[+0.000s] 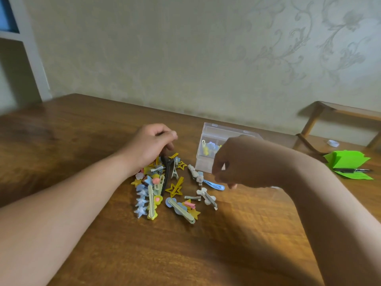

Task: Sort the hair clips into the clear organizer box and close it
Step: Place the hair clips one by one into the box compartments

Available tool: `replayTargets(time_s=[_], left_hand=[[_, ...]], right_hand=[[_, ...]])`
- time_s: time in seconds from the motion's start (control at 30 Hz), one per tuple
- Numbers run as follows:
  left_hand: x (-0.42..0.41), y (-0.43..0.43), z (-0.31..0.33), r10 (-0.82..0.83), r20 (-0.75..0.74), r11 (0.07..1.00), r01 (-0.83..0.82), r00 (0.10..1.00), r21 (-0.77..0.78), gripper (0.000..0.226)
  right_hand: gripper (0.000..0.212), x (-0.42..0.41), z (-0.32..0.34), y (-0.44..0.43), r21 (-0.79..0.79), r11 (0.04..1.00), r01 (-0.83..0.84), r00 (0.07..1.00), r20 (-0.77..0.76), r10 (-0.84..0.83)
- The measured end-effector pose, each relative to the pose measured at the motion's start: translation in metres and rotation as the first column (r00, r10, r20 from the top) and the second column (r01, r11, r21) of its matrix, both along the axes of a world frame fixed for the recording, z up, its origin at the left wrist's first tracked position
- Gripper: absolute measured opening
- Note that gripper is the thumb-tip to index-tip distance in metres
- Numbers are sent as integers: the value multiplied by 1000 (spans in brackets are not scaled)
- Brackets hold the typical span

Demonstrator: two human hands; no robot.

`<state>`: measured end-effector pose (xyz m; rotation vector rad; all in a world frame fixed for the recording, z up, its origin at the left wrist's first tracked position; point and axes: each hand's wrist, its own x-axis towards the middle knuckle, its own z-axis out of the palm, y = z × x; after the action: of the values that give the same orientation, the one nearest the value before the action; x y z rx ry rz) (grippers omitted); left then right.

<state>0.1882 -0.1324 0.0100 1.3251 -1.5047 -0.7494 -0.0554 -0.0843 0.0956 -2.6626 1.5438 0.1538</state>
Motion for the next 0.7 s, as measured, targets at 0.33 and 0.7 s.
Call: replayTargets(time_s=[0.33, 0.7], left_hand=[[1, 1, 0, 0, 20, 1000, 0, 1000, 5, 20], [0, -1, -2, -7, -20, 1000, 7, 1000, 12, 20]], right_hand=[[4, 11, -14, -1, 6, 1000, 30, 985, -167, -29], [8, -31, 15, -22, -90, 987, 131, 836, 546, -61]])
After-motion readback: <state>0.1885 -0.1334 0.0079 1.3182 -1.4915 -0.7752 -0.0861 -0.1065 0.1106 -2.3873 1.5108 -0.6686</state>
